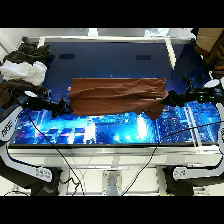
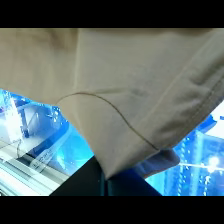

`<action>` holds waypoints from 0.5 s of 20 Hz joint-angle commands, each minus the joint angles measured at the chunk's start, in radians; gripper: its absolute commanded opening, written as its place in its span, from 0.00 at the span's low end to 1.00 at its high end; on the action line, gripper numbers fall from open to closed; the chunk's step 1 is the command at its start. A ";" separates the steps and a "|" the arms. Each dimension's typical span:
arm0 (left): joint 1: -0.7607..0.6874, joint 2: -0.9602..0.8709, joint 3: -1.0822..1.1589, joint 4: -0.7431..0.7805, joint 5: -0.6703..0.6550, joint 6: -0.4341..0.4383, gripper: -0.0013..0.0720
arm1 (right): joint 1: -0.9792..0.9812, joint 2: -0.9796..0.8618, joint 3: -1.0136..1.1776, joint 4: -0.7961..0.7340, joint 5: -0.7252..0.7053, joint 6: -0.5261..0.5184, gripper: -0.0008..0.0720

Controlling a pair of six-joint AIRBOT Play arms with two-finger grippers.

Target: Fold the shirts.

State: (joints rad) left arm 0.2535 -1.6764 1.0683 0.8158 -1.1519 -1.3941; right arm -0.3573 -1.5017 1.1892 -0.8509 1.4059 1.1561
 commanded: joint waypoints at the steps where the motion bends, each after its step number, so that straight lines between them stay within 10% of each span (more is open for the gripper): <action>1: 0.001 0.002 -0.006 -0.040 0.024 0.007 0.04 | 0.000 0.001 0.000 0.006 0.014 0.000 0.05; 10: 0.001 0.195 -0.007 -0.220 -0.196 0.137 0.04 | -0.001 0.138 0.000 -0.095 0.148 0.063 0.05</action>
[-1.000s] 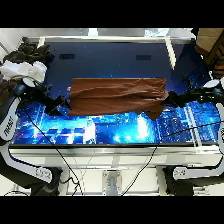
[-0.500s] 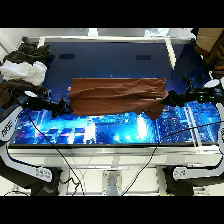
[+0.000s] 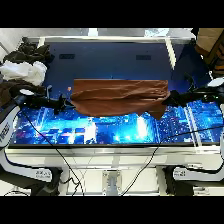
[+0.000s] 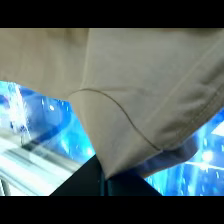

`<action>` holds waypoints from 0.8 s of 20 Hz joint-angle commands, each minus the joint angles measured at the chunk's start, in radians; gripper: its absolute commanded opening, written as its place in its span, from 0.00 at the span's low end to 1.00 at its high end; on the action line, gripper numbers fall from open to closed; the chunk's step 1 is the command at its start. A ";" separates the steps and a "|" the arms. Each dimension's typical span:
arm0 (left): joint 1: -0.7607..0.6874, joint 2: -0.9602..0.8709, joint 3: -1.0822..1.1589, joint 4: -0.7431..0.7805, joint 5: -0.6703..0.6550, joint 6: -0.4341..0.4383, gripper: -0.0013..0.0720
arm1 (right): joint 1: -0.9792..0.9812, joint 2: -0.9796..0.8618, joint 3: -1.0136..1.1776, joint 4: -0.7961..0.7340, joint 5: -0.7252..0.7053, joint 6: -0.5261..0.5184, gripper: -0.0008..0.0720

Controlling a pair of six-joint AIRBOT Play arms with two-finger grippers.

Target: Fold the shirts.

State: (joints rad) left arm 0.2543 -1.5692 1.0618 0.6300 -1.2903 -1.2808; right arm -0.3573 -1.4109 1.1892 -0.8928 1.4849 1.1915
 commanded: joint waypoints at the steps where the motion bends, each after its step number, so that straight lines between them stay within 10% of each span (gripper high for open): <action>1: 0.000 0.137 0.000 -0.023 -0.073 0.016 0.04 | -0.001 0.063 0.000 -0.080 0.111 0.046 0.05; 9: 0.000 0.320 0.000 0.025 -0.087 -0.046 0.04 | 0.000 0.087 -0.003 -0.340 0.190 0.145 0.05; 16: 0.000 0.320 0.000 0.021 0.072 -0.068 0.04 | 0.000 0.086 -0.002 -0.233 0.132 0.118 0.05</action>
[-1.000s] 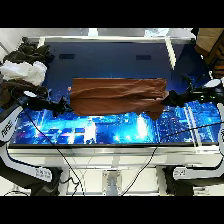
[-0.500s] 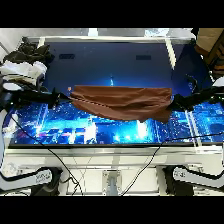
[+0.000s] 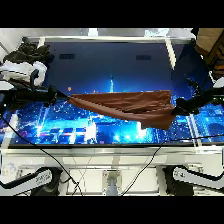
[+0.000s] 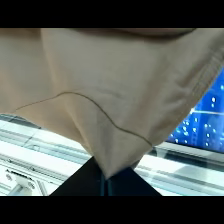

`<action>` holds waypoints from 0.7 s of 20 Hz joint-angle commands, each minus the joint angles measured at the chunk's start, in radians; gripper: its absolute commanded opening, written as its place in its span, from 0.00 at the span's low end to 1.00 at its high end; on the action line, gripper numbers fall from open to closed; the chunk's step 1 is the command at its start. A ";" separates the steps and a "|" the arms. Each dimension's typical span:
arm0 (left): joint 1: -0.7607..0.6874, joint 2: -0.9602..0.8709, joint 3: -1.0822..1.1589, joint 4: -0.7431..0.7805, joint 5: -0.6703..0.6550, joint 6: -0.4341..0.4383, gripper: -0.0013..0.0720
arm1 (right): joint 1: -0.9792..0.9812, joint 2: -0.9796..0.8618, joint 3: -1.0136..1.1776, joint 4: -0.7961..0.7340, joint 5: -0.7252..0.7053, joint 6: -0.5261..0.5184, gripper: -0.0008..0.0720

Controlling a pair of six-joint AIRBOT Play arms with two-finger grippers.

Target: Fold the shirts.

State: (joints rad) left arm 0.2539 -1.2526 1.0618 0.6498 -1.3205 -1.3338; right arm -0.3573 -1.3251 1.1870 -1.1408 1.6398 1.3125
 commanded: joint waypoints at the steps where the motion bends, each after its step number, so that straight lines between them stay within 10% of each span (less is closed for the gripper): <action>1: 0.001 0.004 0.000 0.002 0.148 -0.026 0.04 | 0.000 -0.001 0.001 0.017 -0.042 -0.002 0.05; 14: -0.064 -0.175 0.001 0.066 0.478 -0.084 0.03 | 0.005 -0.179 0.087 0.206 -0.494 0.000 0.05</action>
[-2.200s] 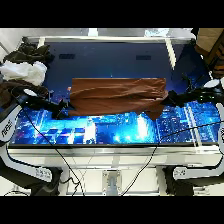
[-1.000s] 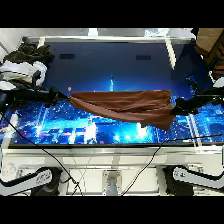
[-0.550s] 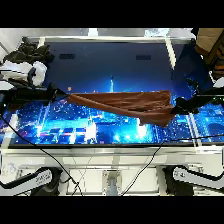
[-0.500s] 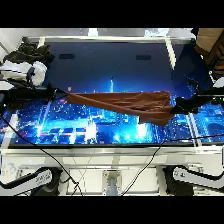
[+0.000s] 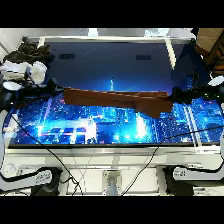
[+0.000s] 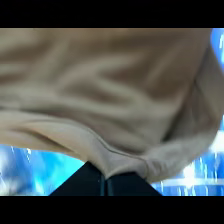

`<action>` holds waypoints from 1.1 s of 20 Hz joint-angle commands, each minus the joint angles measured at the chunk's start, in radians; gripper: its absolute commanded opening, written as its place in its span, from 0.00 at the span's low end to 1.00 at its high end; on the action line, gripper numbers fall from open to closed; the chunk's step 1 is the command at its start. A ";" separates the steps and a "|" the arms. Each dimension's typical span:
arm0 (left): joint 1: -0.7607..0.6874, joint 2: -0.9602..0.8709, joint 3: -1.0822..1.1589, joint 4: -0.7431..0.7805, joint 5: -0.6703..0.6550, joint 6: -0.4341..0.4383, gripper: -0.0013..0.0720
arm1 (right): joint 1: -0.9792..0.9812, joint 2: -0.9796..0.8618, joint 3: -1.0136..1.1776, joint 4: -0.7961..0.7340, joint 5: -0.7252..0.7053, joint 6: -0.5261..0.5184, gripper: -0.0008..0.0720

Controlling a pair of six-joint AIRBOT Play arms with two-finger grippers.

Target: Fold the shirts.

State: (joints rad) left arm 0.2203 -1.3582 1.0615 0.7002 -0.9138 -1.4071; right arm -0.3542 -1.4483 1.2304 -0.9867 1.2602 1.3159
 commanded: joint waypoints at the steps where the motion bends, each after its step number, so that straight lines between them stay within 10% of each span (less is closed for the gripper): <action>1: -0.049 -0.103 0.002 0.014 0.107 -0.016 0.03 | 0.006 -0.078 0.066 0.061 -0.144 -0.003 0.05; 10: -0.097 -0.279 0.075 -0.006 0.241 -0.009 0.08 | 0.065 -0.307 0.148 0.025 -0.323 0.002 0.09; 12: -0.097 -0.279 0.132 -0.040 0.236 0.019 0.68 | 0.064 -0.309 0.154 0.026 -0.375 -0.005 0.48; 13: -0.097 -0.279 0.163 -0.060 0.225 0.029 0.85 | 0.063 -0.308 0.171 0.026 -0.377 -0.016 0.48; 17: -0.105 -0.278 0.312 -0.263 0.084 0.163 0.83 | 0.046 -0.306 0.307 0.011 -0.290 -0.061 0.49; 20: -0.212 -0.278 0.385 -0.310 0.050 0.177 0.18 | 0.019 -0.298 0.386 -0.080 -0.200 -0.056 0.59; 22: -0.333 -0.278 0.391 -0.271 0.140 0.169 0.04 | -0.012 -0.298 0.395 -0.150 -0.115 -0.048 0.62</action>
State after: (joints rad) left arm 0.0048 -1.6352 1.4105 0.4454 -0.8143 -1.2594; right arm -0.3351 -1.7473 1.5829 -1.0443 1.0348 1.2663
